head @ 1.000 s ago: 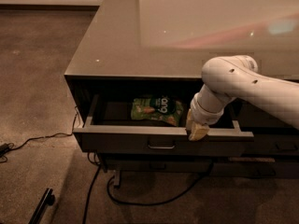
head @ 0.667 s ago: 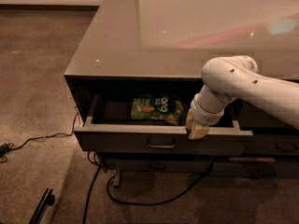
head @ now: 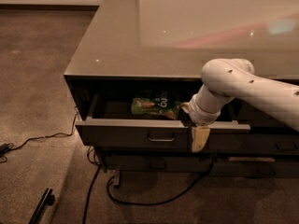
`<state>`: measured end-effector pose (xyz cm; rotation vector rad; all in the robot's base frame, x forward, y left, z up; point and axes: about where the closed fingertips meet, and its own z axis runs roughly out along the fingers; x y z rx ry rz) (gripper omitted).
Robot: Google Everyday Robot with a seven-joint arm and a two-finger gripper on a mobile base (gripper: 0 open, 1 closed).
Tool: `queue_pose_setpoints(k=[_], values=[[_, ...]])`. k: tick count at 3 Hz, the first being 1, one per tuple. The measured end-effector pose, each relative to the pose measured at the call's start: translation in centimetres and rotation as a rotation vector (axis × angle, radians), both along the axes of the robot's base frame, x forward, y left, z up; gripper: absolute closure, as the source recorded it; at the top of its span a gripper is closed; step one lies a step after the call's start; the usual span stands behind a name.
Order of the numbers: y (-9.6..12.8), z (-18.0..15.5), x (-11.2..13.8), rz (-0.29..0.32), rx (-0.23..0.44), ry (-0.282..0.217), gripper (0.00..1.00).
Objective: Open top drawer
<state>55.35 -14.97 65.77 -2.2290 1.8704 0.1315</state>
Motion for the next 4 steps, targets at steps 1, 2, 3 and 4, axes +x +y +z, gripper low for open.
queue_pose_setpoints(k=[1, 2, 3, 4], values=[[0.5, -1.9, -0.1, 0.023, 0.013, 0.031, 0.0], [0.3, -3.0, -0.6, 0.018, -0.04, 0.056, 0.19], [-0.2, -3.2, -1.6, -0.001, -0.104, 0.062, 0.42], [-0.8, -2.7, -3.2, -0.016, -0.161, 0.059, 0.65]])
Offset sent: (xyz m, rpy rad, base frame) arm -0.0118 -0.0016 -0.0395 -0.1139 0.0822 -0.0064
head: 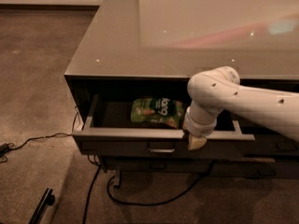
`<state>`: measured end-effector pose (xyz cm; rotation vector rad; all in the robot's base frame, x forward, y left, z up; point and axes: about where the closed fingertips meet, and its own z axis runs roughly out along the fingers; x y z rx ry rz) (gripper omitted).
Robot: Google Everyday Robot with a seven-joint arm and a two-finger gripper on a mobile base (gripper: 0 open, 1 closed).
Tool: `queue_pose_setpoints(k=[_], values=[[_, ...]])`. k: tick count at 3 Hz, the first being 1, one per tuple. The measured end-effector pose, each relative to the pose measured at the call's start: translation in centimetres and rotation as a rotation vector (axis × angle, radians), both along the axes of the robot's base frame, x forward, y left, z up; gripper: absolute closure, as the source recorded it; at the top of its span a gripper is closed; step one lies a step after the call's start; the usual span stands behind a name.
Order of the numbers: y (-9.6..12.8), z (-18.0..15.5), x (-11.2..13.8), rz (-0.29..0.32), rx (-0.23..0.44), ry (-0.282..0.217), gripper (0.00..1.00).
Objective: Open top drawer
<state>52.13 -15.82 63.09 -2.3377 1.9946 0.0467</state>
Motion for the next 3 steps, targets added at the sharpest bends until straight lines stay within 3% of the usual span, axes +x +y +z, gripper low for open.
queue_pose_setpoints(k=[1, 2, 3], values=[[-0.42, 0.51, -1.73, -0.025, -0.024, 0.002, 0.88], [-0.42, 0.51, -1.73, -0.025, -0.024, 0.002, 0.86], [-0.42, 0.51, -1.73, -0.025, -0.024, 0.002, 0.62]])
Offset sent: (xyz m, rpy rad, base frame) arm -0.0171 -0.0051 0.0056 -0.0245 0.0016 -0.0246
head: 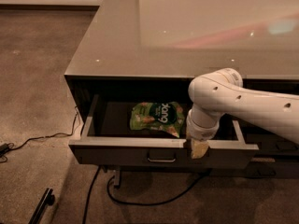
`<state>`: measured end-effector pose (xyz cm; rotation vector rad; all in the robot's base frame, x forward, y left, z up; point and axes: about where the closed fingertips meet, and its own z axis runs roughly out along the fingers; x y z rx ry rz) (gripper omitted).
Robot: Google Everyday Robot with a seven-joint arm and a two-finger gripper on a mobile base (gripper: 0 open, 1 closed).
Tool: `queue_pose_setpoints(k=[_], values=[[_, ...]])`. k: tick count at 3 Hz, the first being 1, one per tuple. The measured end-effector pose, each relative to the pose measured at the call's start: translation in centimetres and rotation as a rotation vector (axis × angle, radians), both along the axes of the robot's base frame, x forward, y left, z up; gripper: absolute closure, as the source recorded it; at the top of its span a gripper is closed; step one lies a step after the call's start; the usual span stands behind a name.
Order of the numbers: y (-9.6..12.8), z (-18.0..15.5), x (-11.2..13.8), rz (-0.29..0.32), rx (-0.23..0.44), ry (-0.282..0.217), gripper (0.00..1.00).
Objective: Open top drawer
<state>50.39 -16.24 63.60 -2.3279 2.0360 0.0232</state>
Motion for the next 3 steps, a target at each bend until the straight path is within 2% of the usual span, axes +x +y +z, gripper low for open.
queue_pose_setpoints(k=[1, 2, 3], values=[[0.0, 0.0, 0.0, 0.0, 0.0, 0.0, 0.39], [-0.2, 1.1, 0.2, -0.005, 0.022, -0.035, 0.16], [-1.9, 3.2, -2.7, -0.031, -0.015, -0.084, 0.0]])
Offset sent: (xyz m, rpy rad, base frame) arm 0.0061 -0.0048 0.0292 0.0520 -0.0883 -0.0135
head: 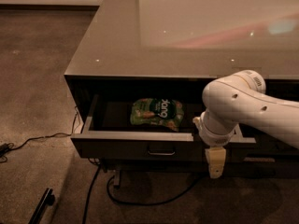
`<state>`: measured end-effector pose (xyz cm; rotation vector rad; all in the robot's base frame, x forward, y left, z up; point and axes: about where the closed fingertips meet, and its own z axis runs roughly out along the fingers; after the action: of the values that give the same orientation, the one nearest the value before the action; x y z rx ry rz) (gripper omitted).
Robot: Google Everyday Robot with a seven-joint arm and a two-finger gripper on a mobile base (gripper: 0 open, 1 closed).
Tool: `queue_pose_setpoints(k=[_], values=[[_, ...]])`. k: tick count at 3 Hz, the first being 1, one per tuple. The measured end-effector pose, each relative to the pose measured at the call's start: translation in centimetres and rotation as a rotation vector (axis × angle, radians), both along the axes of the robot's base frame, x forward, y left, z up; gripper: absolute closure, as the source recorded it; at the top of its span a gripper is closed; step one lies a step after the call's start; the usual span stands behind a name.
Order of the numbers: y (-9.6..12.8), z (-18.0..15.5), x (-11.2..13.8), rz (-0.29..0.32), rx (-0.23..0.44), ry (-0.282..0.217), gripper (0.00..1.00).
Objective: Open top drawer
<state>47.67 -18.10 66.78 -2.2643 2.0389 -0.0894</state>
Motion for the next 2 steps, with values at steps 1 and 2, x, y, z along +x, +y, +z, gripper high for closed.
queue_pose_setpoints(k=[1, 2], values=[[0.0, 0.1, 0.0, 0.0, -0.001, -0.001, 0.0], [-0.1, -1.0, -0.2, -0.015, 0.02, 0.012, 0.0]])
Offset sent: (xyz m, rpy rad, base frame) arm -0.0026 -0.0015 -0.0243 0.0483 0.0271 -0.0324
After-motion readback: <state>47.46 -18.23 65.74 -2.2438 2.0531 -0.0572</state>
